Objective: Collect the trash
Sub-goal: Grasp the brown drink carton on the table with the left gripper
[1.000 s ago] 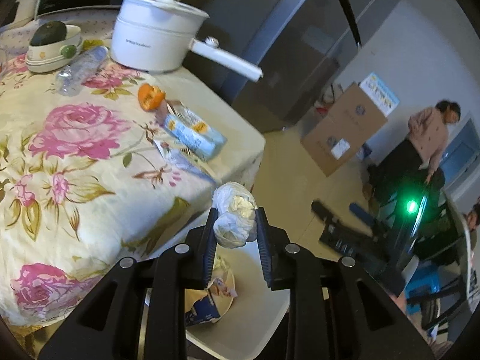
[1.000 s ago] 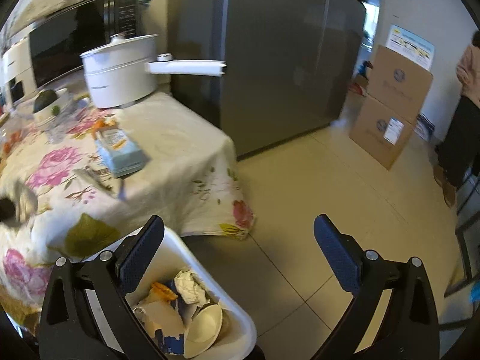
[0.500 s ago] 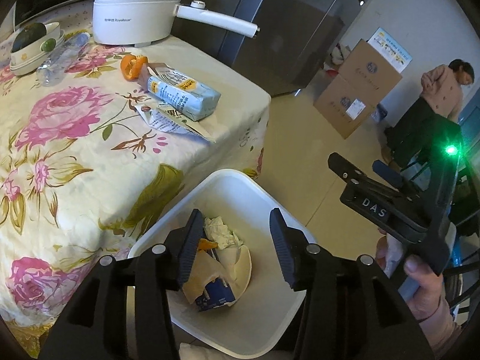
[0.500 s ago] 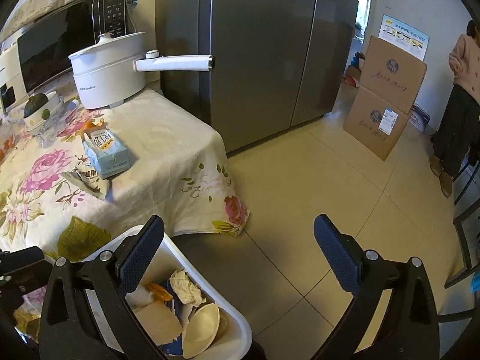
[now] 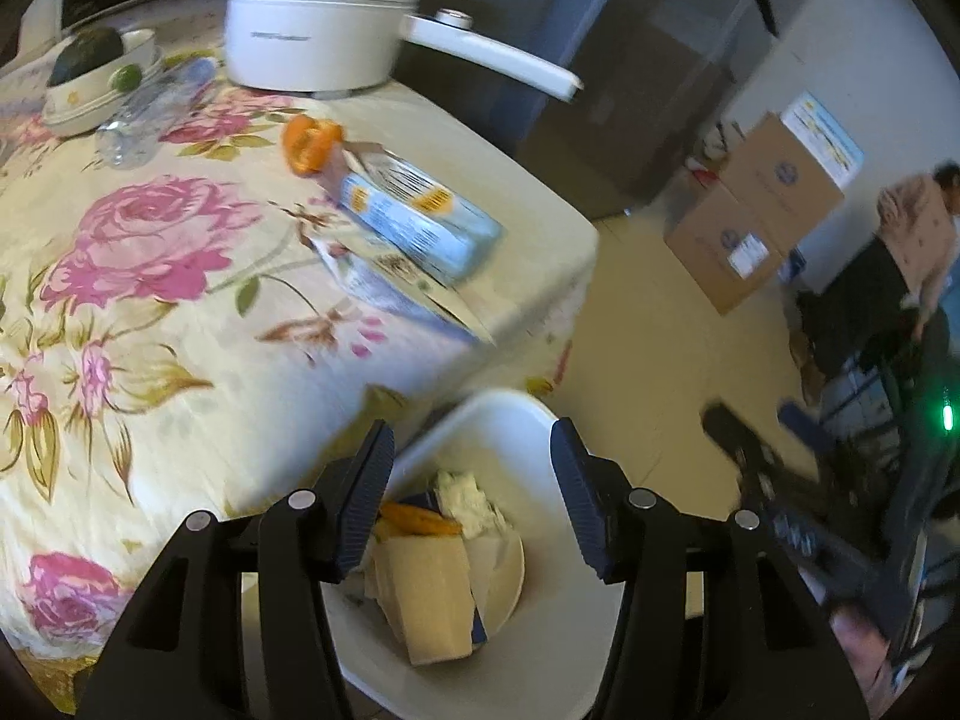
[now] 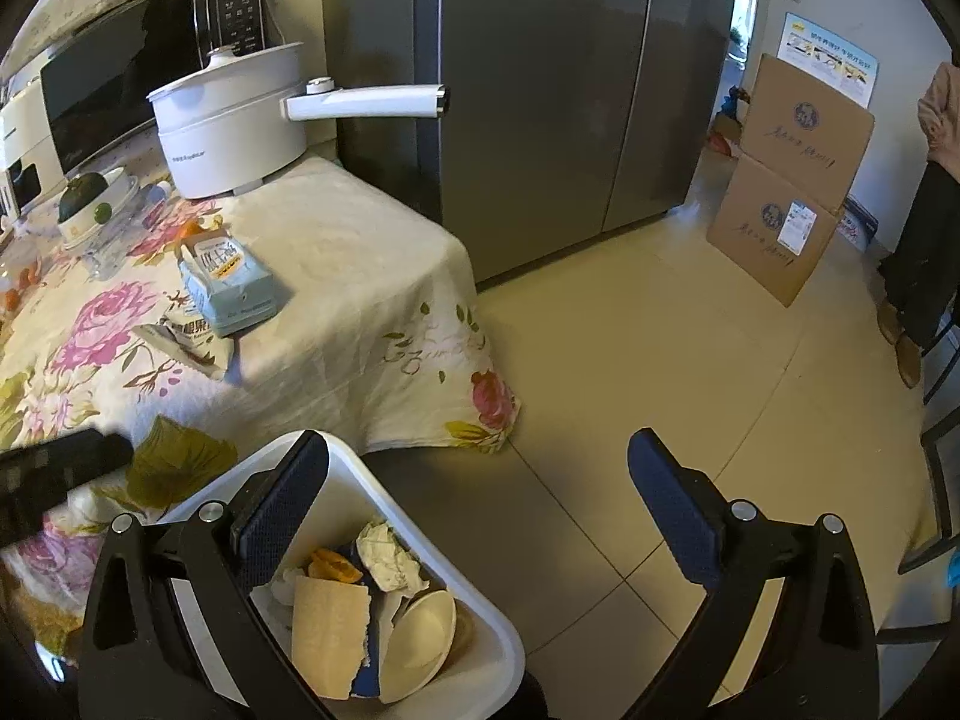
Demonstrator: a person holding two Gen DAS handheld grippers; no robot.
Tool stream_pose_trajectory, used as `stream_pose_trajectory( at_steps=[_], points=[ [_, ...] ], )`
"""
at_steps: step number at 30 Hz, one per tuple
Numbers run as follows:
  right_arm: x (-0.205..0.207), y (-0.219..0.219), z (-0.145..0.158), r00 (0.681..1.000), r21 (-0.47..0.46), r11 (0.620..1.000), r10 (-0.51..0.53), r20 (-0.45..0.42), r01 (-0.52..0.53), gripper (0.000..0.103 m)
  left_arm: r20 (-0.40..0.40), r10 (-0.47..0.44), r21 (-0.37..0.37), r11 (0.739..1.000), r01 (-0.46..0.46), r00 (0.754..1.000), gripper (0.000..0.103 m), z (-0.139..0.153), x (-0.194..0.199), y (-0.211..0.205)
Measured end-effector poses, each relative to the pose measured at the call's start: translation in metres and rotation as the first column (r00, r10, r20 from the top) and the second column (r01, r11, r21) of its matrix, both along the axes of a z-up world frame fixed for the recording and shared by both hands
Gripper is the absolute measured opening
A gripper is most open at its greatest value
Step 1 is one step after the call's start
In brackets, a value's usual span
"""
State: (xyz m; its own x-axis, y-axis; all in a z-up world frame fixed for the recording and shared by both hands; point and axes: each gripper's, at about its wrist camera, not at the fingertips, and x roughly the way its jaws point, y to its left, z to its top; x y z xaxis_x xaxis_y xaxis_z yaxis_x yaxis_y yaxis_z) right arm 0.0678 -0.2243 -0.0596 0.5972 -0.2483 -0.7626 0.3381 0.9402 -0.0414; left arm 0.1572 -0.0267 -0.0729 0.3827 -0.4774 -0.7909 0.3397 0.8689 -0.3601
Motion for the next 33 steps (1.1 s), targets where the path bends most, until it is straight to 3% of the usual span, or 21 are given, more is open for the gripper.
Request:
stream_pose_trajectory(
  at_steps=[8,12,17,19,21,27,33],
  points=[
    [0.001,0.002,-0.002,1.000,-0.004,1.000,0.014,-0.015,-0.014,0.096,-0.065,0.123,-0.129,0.983,-0.130,0.990,0.054,-0.010,0.048,0.019],
    [0.002,0.003,-0.004,1.000,0.004,1.000,0.018,-0.020,-0.018,0.096,-0.068,0.146,-0.164,0.974,-0.155,0.987,0.054,-0.015,0.065,0.014],
    [0.004,0.003,-0.005,0.999,0.000,1.000,0.023,-0.028,-0.023,0.096,-0.137,0.162,-0.196,0.963,-0.187,0.977,0.054,-0.033,0.084,0.003],
    [0.005,0.003,-0.006,0.999,0.001,1.000,0.025,-0.030,-0.025,0.096,-0.159,0.161,-0.197,0.962,-0.191,0.974,0.047,-0.041,0.086,0.000],
    [0.005,0.003,-0.006,0.999,0.002,1.000,0.025,-0.033,-0.024,0.096,-0.160,0.158,-0.202,0.961,-0.189,0.974,0.031,-0.044,0.087,-0.001],
    [0.007,0.004,-0.007,0.999,0.014,1.000,0.026,-0.036,-0.025,0.096,-0.138,0.189,-0.230,0.949,-0.217,0.972,0.011,-0.041,0.086,0.012],
    [0.016,0.012,-0.005,0.998,0.014,0.998,0.054,-0.040,-0.054,0.096,-0.085,0.224,-0.232,0.943,-0.238,0.971,0.008,-0.023,0.077,0.036]
  ],
)
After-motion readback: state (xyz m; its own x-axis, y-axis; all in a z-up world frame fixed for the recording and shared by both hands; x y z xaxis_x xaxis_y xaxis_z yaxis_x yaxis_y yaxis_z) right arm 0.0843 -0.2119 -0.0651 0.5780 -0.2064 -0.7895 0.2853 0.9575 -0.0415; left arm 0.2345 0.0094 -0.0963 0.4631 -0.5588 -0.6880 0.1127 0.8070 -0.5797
